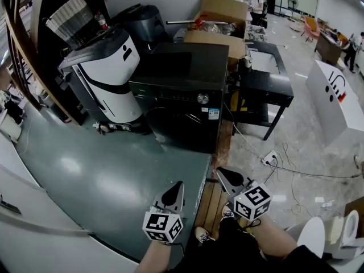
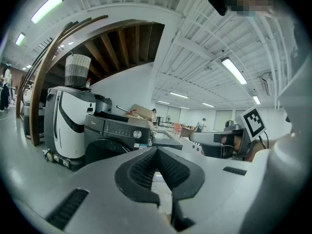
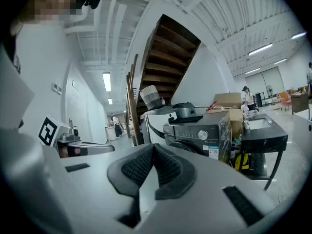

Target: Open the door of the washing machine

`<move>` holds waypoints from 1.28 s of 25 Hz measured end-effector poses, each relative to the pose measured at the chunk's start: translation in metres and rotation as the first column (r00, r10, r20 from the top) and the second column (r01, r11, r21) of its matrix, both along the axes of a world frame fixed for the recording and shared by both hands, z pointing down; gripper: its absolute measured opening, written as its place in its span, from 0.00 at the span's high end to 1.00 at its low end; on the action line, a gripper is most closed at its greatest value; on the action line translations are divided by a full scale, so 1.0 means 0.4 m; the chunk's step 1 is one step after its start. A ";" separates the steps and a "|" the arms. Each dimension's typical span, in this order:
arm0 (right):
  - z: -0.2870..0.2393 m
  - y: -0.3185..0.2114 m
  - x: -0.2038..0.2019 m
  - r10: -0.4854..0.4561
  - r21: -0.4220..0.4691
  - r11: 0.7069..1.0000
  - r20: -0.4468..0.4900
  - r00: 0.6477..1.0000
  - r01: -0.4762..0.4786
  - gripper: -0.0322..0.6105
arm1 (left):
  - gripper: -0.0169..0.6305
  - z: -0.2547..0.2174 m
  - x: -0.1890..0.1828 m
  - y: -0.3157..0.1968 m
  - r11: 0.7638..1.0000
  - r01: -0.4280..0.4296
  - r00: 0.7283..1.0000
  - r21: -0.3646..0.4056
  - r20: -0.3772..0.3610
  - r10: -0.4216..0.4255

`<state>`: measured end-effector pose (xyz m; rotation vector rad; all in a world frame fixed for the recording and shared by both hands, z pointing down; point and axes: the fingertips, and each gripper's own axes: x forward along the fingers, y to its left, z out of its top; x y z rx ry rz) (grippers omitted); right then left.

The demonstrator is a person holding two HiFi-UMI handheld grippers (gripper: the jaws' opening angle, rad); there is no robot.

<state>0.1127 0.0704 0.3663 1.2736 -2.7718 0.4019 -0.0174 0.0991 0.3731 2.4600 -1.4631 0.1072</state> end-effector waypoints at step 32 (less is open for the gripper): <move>-0.109 -0.042 -0.066 -0.032 0.093 0.995 0.024 0.999 0.029 0.92 | 0.94 -0.103 -0.103 -0.048 0.995 0.031 0.999 0.097 0.007 -0.032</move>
